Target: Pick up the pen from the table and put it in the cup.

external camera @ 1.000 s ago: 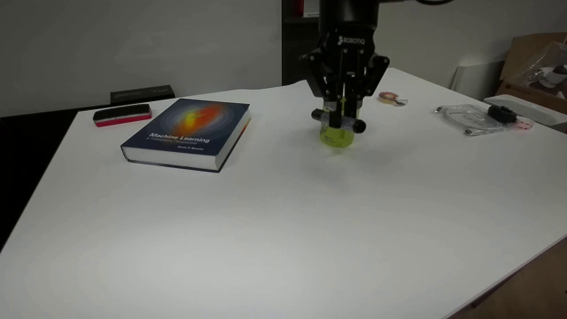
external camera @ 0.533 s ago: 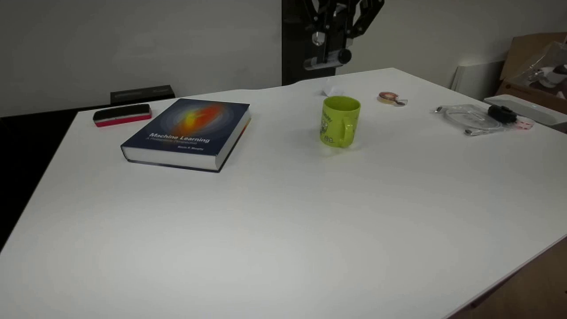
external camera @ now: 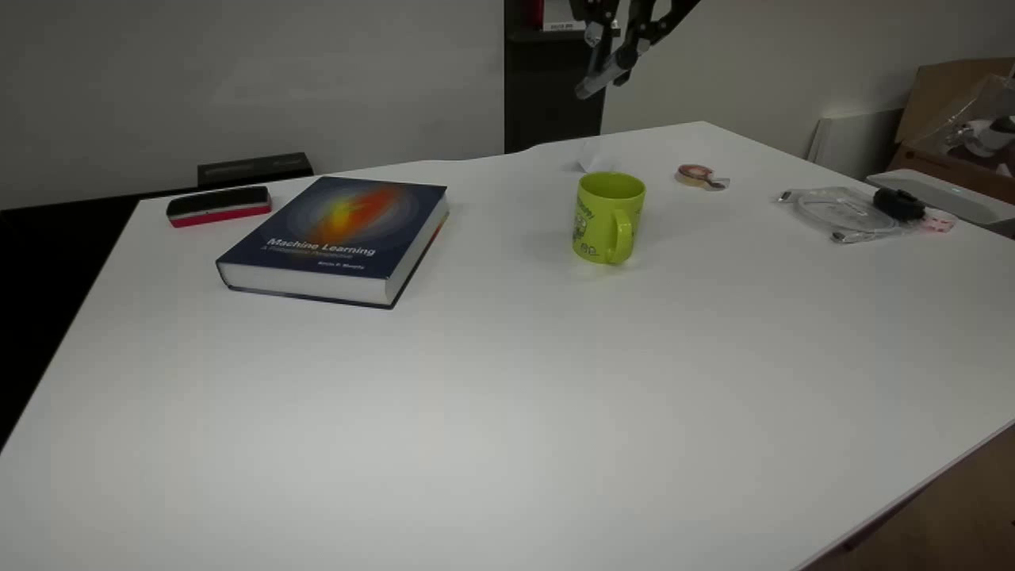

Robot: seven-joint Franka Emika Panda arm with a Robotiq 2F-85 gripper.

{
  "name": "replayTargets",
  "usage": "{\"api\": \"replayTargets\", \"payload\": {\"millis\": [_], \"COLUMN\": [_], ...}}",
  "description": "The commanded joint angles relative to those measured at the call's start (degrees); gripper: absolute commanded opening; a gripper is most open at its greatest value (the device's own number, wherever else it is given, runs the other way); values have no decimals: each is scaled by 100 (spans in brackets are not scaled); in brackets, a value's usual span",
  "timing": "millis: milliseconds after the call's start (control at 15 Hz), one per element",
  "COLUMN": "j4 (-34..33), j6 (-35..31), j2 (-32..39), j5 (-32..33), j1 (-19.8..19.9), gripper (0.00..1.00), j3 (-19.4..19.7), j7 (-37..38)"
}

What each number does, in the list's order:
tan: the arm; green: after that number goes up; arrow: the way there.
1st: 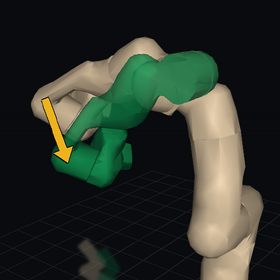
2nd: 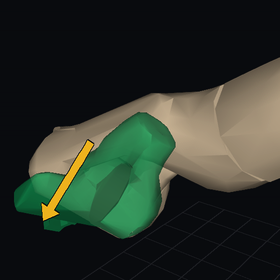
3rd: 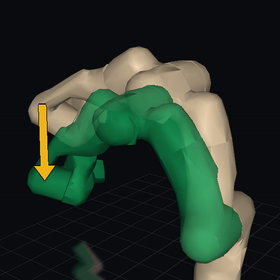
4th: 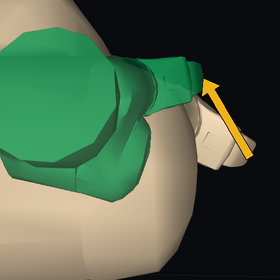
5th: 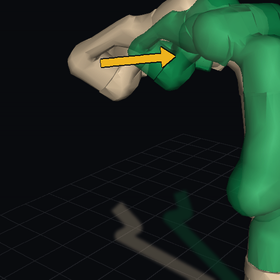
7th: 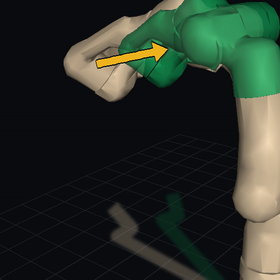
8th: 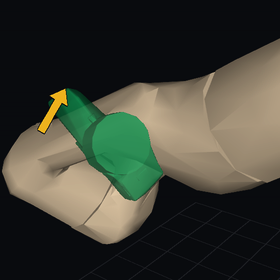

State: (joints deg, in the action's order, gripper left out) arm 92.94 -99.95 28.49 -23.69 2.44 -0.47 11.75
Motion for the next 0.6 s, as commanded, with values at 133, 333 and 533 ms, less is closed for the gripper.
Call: {"api": "replayTargets", "payload": {"millis": [133,333,533], "j4": [-778,-990,-1093], "j6": [655,928,1077], "j2": [659,907,1089], "j5": [-332,-563,-717], "j1": [226,354,414], "gripper": [5,5,5], "j3": [143,145,180], "j7": [656,799,961]}}
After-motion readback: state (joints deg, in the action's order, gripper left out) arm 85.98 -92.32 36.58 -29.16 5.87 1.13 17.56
